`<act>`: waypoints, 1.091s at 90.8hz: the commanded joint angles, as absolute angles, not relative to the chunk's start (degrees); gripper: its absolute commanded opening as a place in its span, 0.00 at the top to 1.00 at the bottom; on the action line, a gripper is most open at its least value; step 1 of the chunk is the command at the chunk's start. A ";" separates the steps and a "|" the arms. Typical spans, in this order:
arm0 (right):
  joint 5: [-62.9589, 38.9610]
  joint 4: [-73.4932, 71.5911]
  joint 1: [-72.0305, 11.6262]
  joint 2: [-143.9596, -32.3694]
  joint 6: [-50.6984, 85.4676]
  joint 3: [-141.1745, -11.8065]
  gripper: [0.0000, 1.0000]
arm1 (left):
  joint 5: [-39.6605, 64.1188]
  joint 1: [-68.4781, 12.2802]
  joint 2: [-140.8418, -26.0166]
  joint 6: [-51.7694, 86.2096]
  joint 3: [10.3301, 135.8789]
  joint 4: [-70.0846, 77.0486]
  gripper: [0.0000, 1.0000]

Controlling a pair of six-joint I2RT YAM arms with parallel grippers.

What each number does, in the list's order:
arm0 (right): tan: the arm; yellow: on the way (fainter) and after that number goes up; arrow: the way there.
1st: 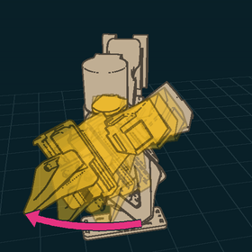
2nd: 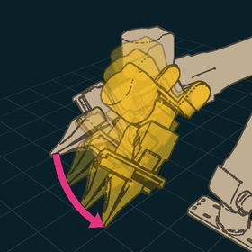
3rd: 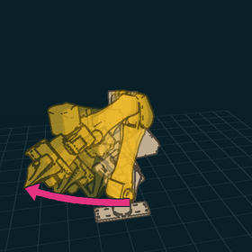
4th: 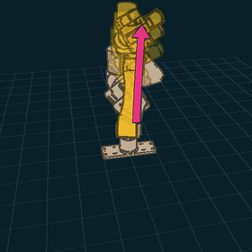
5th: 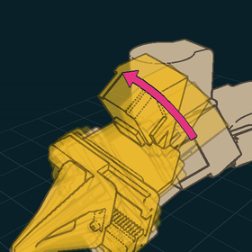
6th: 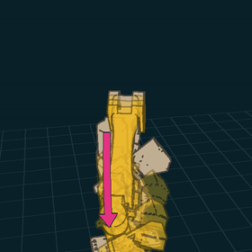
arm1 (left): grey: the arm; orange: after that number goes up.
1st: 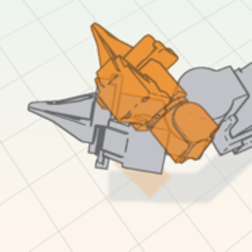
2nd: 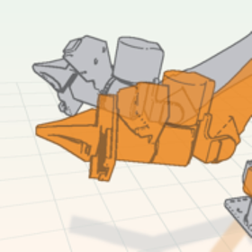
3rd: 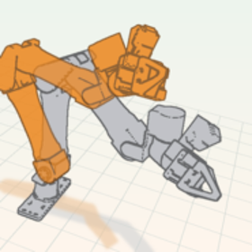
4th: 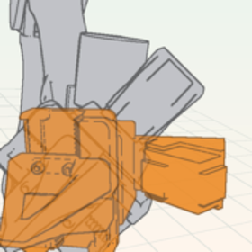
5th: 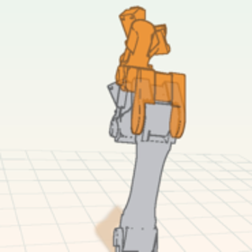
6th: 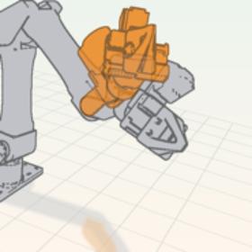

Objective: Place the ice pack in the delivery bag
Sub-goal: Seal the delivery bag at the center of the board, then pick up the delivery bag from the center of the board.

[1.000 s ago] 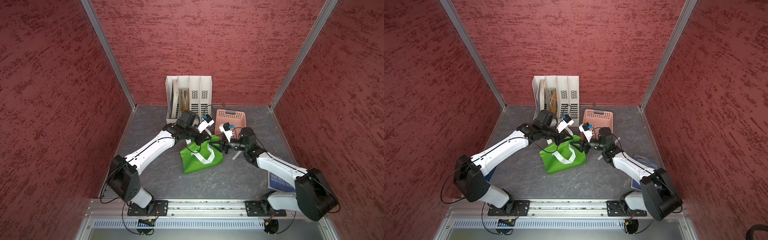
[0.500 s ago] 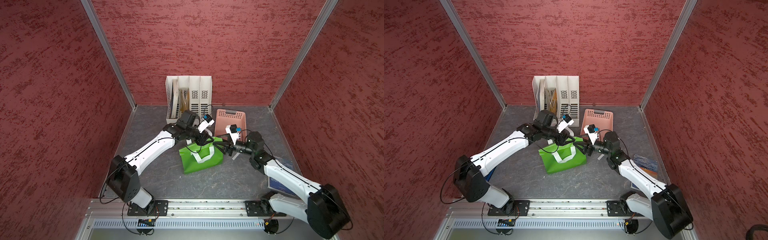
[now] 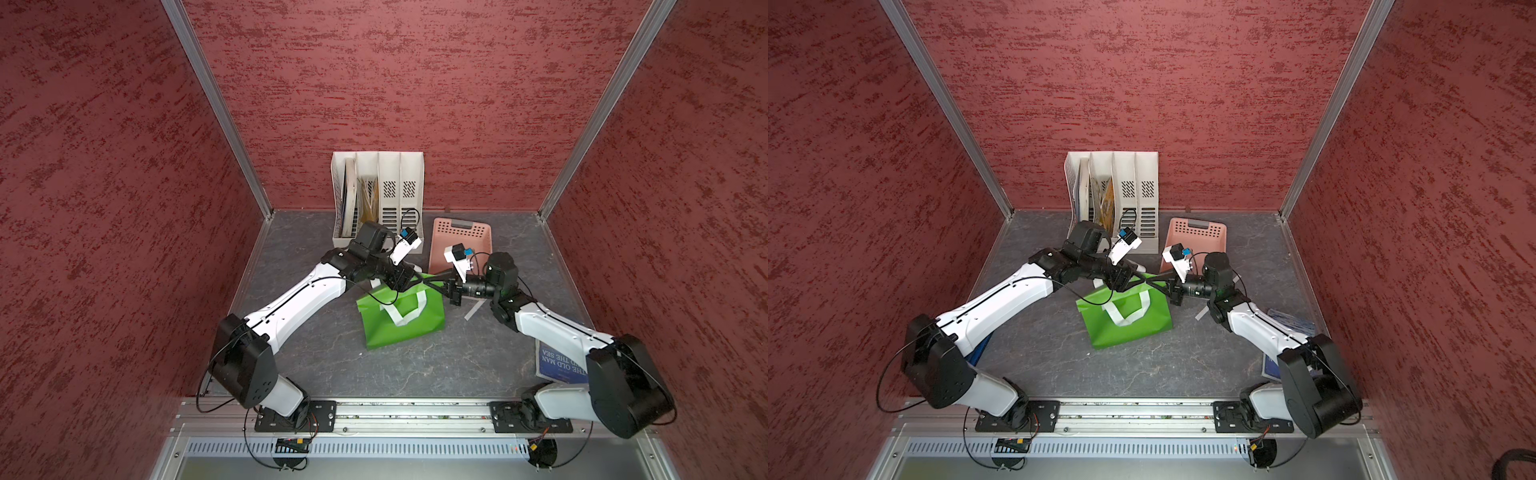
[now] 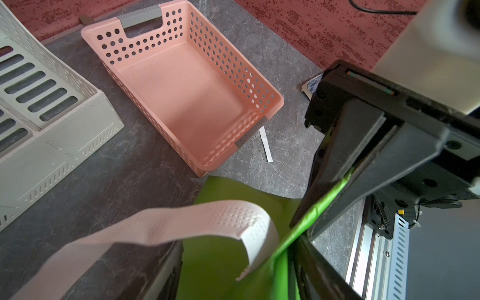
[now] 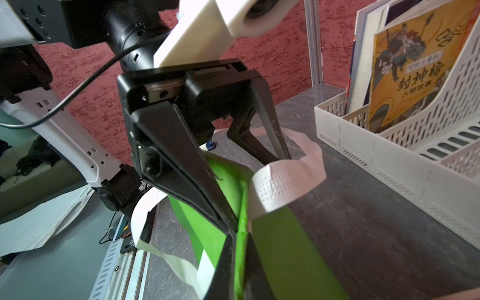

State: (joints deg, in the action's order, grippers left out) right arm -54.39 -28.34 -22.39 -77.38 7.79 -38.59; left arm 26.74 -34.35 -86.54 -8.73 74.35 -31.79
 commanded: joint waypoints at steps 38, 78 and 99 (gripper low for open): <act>-54.53 -31.36 -22.17 -73.44 11.45 -37.44 1.00 | 24.61 -39.33 -81.57 -9.50 70.15 -40.79 0.29; -53.83 -28.91 -22.73 -72.98 11.43 -38.84 1.00 | 22.85 -39.88 -82.79 -8.89 70.89 -43.65 1.00; -47.98 -24.40 -22.80 -69.04 12.06 -38.07 0.51 | 13.06 -39.05 -77.79 -4.06 73.57 -48.26 1.00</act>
